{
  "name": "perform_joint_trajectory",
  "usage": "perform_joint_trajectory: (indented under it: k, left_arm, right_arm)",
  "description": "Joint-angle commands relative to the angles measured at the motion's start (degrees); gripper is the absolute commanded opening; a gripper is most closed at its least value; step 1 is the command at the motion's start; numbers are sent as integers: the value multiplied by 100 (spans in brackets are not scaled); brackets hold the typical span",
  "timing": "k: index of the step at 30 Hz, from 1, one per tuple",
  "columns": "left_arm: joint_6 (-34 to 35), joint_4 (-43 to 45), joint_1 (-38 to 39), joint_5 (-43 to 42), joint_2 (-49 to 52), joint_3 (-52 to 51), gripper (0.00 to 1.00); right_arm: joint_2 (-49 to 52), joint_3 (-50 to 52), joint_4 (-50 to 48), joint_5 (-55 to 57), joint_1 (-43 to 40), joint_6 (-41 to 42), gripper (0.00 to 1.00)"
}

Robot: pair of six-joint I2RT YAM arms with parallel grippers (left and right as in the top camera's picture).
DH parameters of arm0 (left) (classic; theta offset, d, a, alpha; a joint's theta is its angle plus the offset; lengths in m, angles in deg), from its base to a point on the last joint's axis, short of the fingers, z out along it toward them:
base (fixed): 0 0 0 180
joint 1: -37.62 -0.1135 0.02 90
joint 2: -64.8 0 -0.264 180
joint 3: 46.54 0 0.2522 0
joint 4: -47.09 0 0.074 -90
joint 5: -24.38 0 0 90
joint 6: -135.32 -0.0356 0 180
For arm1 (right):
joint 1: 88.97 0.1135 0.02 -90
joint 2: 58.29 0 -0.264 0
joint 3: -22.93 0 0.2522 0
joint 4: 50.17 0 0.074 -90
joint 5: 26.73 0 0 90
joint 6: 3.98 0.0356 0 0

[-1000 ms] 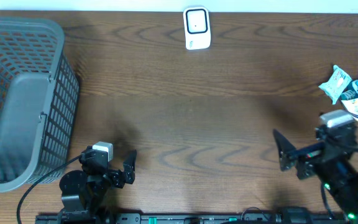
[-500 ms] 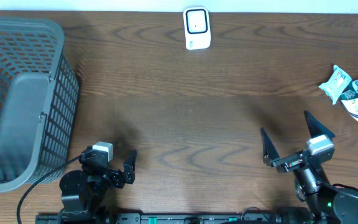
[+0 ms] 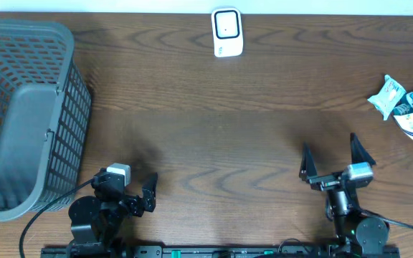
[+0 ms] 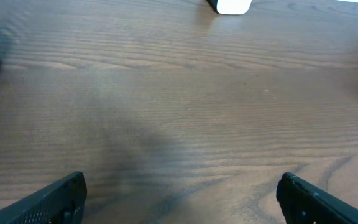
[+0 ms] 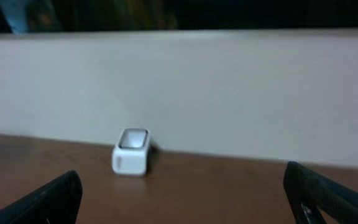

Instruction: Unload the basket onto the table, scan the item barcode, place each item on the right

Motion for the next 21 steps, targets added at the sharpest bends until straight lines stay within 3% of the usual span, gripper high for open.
perform_joint_trajectory:
  k: [1, 8, 21]
  left_arm:
    - [-81, 0, 11, -31, -35, 28, 98]
    - [-81, 0, 11, -31, -35, 28, 98]
    - [-81, 0, 11, -31, -35, 28, 98]
  right_arm:
    - [-46, 4, 380, 903, 11, 50, 99]
    - [-48, 4, 1722, 1523, 11, 52, 99]
    - [-48, 4, 1733, 1373, 13, -201, 99]
